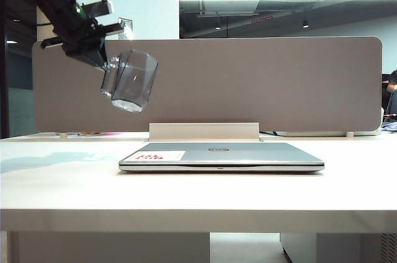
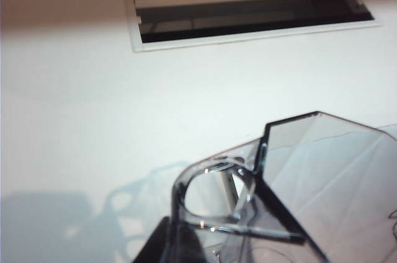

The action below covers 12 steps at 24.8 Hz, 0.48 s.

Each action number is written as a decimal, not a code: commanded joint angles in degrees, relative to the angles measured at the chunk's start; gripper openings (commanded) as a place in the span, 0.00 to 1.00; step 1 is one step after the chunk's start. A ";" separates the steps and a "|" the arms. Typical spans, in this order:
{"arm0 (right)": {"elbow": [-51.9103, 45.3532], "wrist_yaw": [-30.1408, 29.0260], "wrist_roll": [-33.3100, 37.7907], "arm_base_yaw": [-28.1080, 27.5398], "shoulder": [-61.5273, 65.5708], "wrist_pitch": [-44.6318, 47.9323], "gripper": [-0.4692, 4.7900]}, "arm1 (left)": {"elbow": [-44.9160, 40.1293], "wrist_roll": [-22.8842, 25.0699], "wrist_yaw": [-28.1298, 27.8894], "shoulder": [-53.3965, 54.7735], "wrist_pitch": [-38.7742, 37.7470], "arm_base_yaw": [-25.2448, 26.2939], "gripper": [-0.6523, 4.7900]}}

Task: Pick up the water cup and place it on the left side of the laptop.

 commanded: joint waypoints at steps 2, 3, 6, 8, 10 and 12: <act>-0.17 -0.17 0.00 -0.02 -0.07 0.68 0.09 | -2.34 0.24 -0.35 -0.33 4.76 -0.09 0.11; -0.17 -0.17 0.00 -0.02 -0.07 0.68 0.09 | -2.97 0.26 -0.35 -0.33 5.60 -0.09 0.11; -0.17 -0.17 0.02 -0.04 -0.07 0.66 0.09 | -5.35 0.26 -2.16 -0.33 8.61 -0.09 0.11; -0.17 -0.20 0.02 -0.02 -0.07 0.68 0.09 | -7.04 0.26 -3.96 -0.33 10.36 -0.02 0.11; -0.17 -0.20 0.02 -0.02 -0.07 0.66 0.09 | -9.18 0.26 -4.48 -0.33 12.57 0.35 0.11; -0.17 -0.17 0.00 -0.02 -0.07 0.68 0.09 | -11.78 0.24 -6.67 -0.33 16.06 0.35 0.11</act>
